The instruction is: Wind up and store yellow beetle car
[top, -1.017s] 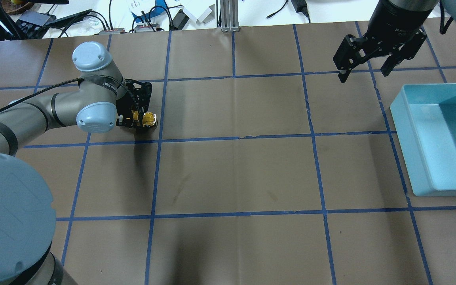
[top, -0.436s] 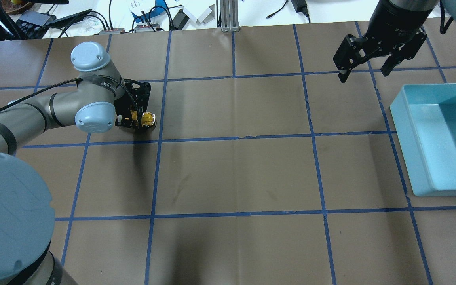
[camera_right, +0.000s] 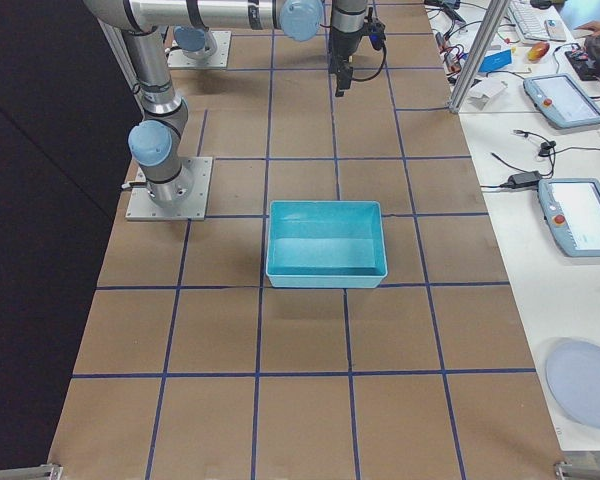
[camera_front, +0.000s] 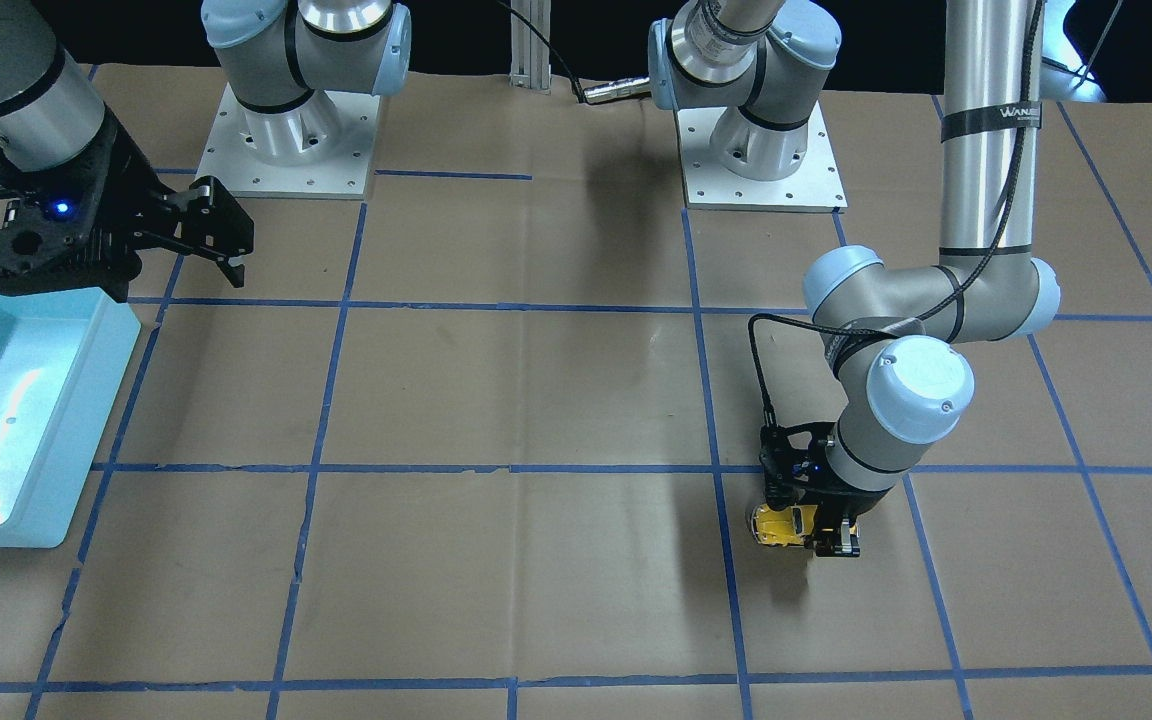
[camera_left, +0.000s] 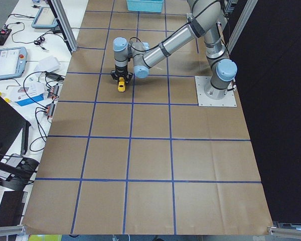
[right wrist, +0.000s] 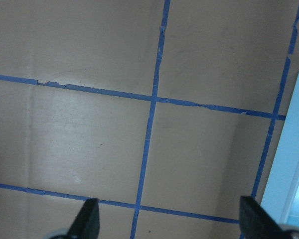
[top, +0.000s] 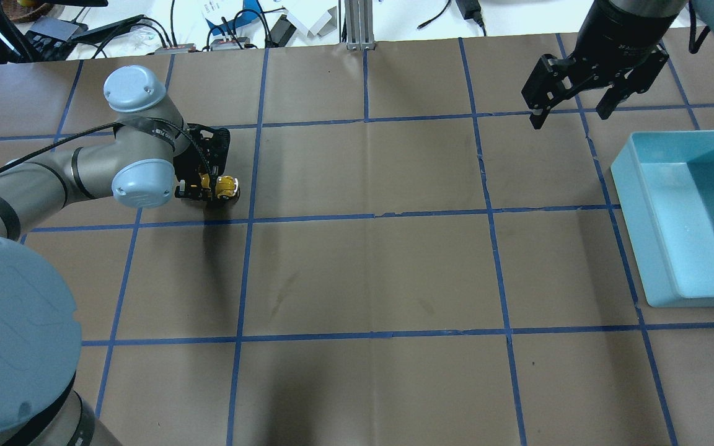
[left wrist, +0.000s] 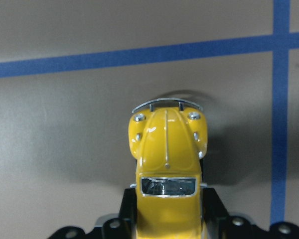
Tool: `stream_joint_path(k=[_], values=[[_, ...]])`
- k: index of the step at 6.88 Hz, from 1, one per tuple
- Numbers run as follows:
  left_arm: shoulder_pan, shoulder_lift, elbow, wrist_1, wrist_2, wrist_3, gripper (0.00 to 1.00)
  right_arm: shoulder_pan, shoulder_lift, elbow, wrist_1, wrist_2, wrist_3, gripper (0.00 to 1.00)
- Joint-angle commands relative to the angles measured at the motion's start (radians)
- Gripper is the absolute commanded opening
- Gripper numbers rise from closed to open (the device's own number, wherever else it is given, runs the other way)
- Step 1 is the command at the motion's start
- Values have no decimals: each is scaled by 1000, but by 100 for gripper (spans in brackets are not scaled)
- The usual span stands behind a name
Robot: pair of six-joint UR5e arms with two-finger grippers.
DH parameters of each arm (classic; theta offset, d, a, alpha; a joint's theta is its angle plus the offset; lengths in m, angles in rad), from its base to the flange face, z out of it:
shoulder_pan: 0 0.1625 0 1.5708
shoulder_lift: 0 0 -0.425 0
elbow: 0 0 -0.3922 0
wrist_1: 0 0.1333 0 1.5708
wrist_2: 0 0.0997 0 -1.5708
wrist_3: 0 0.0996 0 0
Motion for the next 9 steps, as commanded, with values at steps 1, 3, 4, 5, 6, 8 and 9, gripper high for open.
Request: stream_joint_path(k=[1, 3, 4, 5, 6, 8, 9], values=[[2, -1, 1, -1, 1, 0, 1, 0, 0, 0, 0, 0, 0, 100], [8, -9, 4, 0, 1, 0, 1, 0, 0, 0, -2, 0, 0, 100], [15, -15, 4, 2, 0, 1, 1, 0, 0, 0, 0, 0, 0, 100], [17, -15, 3, 2, 0, 1, 1, 0, 0, 0, 0, 0, 0, 100], [17, -13, 4, 2, 0, 3, 1, 0, 0, 0, 0, 0, 0, 100], [18, -10, 3, 2, 0, 1, 1, 0, 0, 0, 0, 0, 0, 100], [19, -9, 3, 2, 0, 3, 1, 0, 0, 0, -2, 0, 0, 100]])
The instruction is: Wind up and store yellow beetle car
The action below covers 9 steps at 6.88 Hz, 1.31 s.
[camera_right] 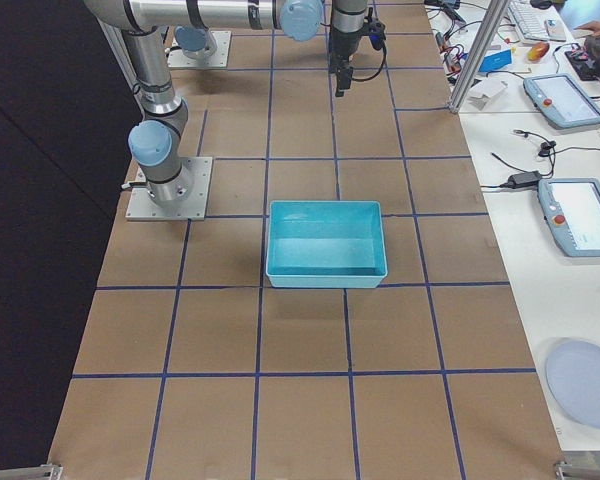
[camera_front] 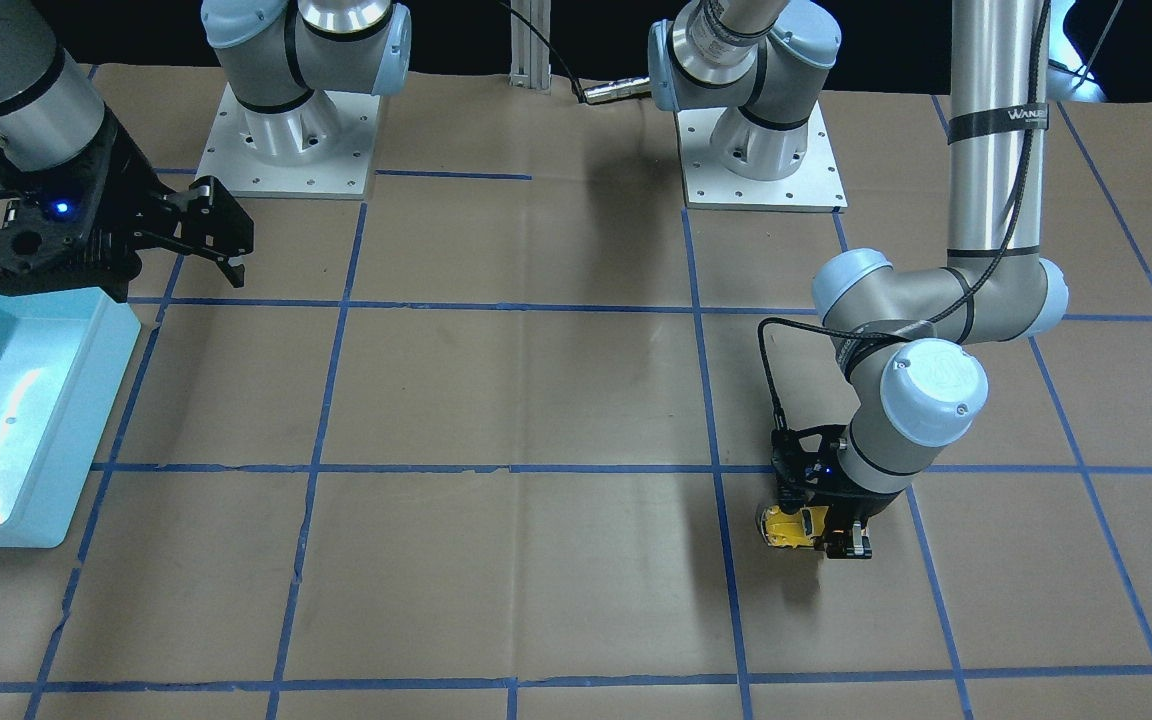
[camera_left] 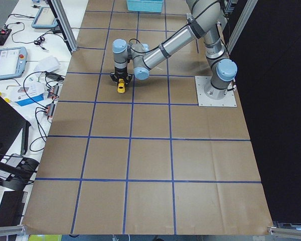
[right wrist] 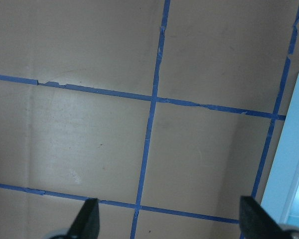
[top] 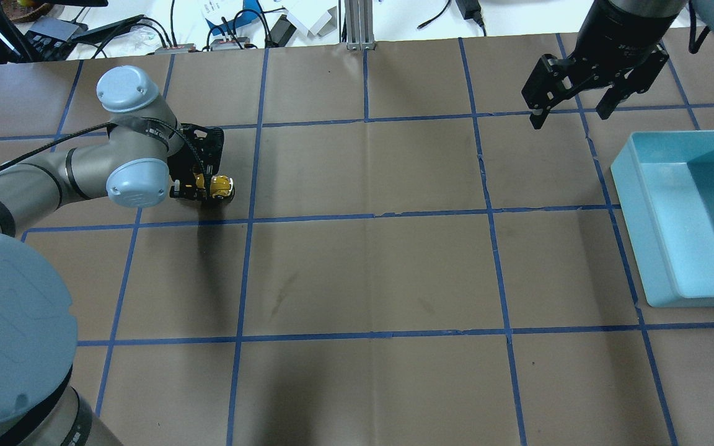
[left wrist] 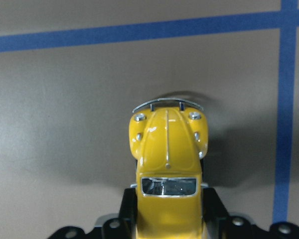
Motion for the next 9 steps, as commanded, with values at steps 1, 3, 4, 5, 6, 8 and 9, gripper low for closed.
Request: stream_joint_path(k=[1, 3, 4, 5, 6, 8, 9], values=[[1, 2, 1, 0, 0, 0, 1, 0, 0, 0, 0, 0, 0, 100], [1, 6, 0, 0, 0, 0, 1, 0, 0, 0, 0, 0, 0, 100], [1, 11, 0, 0, 0, -2, 1, 0, 0, 0, -1, 0, 0, 100], [1, 12, 0, 0, 0, -2, 1, 0, 0, 0, 0, 0, 0, 100], [1, 14, 1, 0, 0, -2, 1, 0, 0, 0, 0, 0, 0, 100], [1, 11, 0, 0, -2, -2, 1, 0, 0, 0, 0, 0, 0, 100], [1, 9, 1, 0, 0, 0, 1, 0, 0, 0, -1, 0, 0, 100]])
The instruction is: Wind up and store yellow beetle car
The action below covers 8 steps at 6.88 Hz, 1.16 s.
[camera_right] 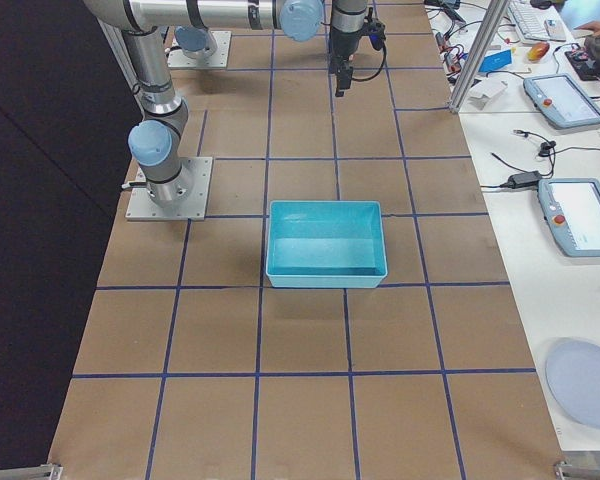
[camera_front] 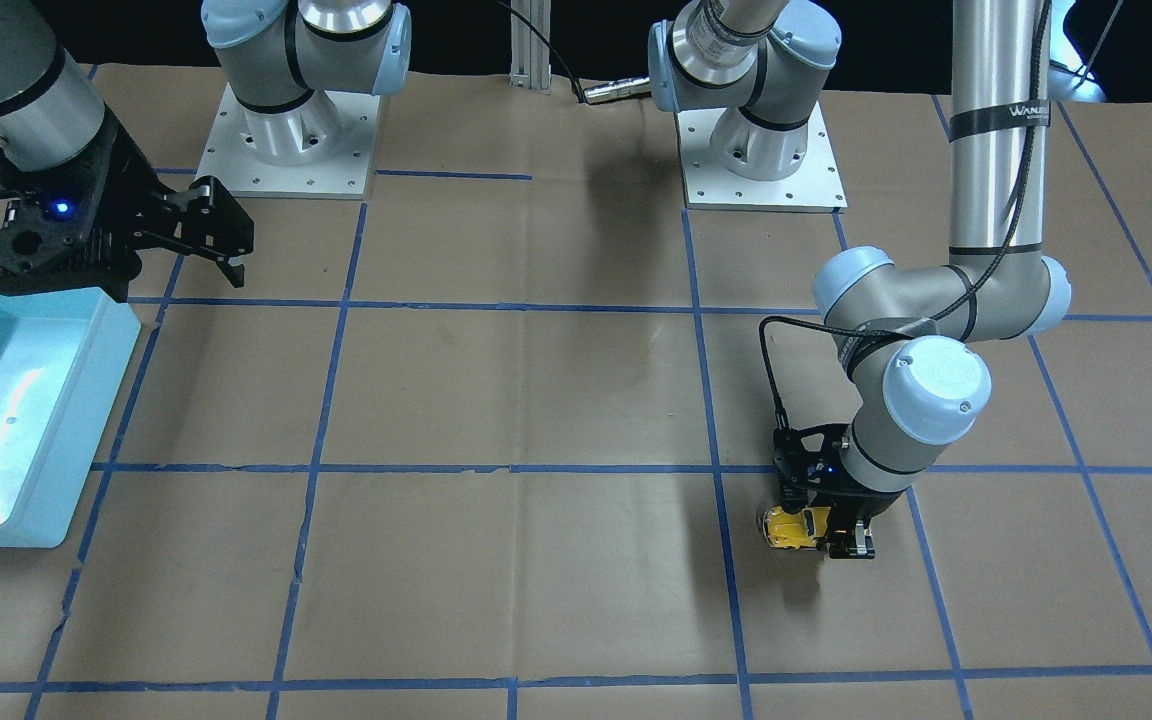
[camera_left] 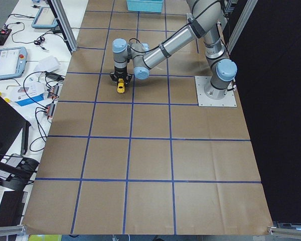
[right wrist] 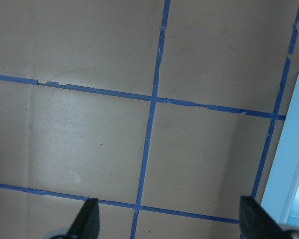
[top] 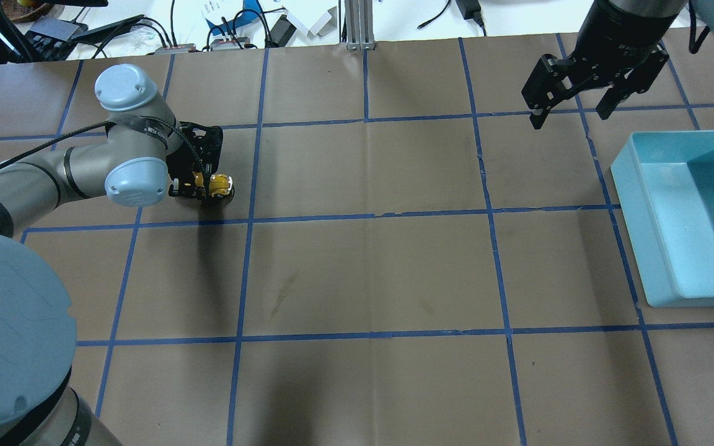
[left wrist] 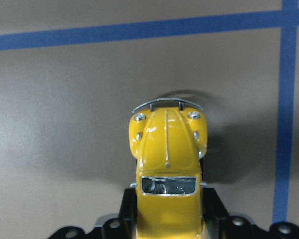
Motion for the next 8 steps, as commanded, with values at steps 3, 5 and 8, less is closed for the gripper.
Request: stream_joint_path(k=[3, 5, 8], values=[[6, -1, 1, 0, -1, 3, 1, 0, 0, 0, 0, 0, 0, 100], [20, -1, -2, 0, -2, 6, 1, 0, 0, 0, 0, 0, 0, 100], [23, -3, -2, 0, -1, 6, 1, 0, 0, 0, -1, 0, 0, 100]])
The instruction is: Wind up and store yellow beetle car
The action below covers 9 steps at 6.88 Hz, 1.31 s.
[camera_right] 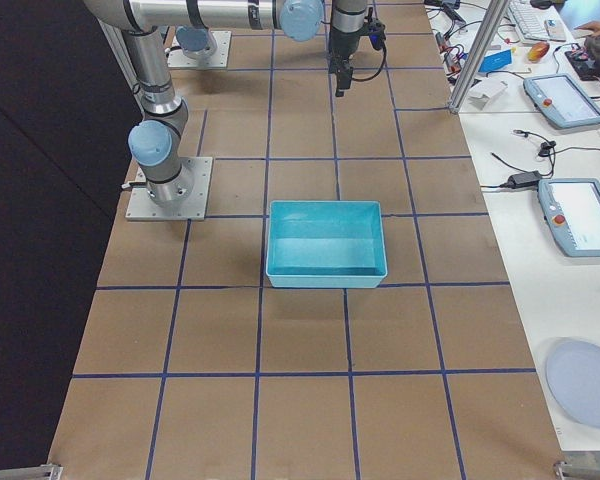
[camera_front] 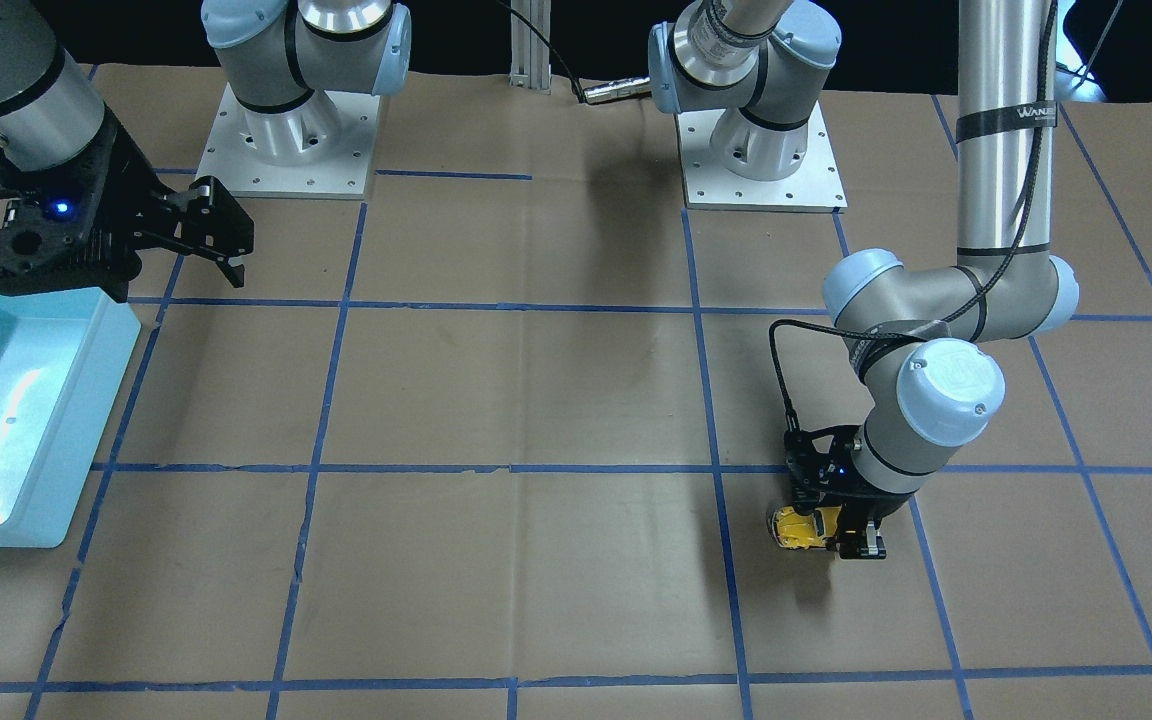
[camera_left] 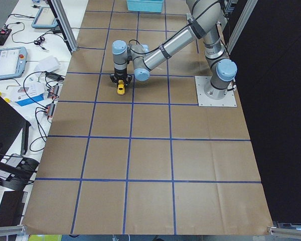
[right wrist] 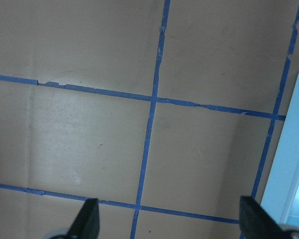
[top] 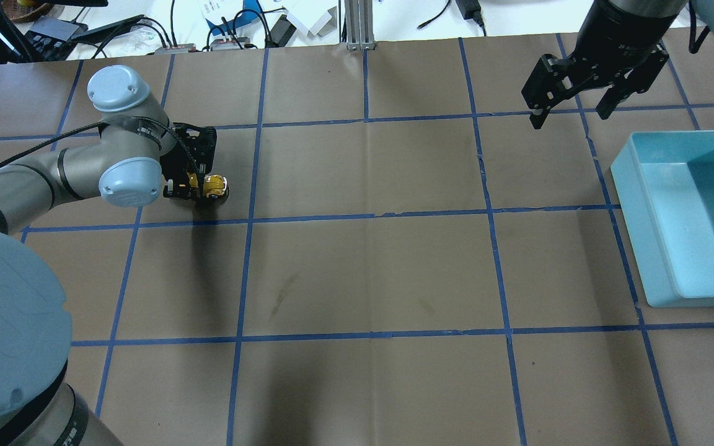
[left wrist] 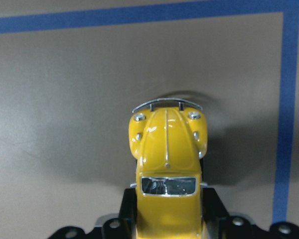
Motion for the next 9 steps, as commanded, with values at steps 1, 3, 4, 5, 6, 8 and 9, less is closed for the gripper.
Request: stream_joint_path(k=[1, 3, 4, 5, 6, 8, 9], values=[[2, -1, -1, 0, 1, 0, 1, 0, 0, 0, 1, 0, 0, 100], [5, -1, -7, 8, 1, 0, 1, 0, 0, 0, 1, 0, 0, 100], [22, -1, -17, 29, -1, 3, 1, 0, 0, 0, 1, 0, 0, 100], [31, -1, -18, 31, -1, 11, 1, 0, 0, 0, 1, 0, 0, 100], [31, 1, -18, 31, 1, 11, 1, 0, 0, 0, 1, 0, 0, 100], [31, 4, -16, 31, 1, 11, 1, 0, 0, 0, 1, 0, 0, 100], [36, 6, -18, 31, -1, 11, 1, 0, 0, 0, 1, 0, 0, 100]])
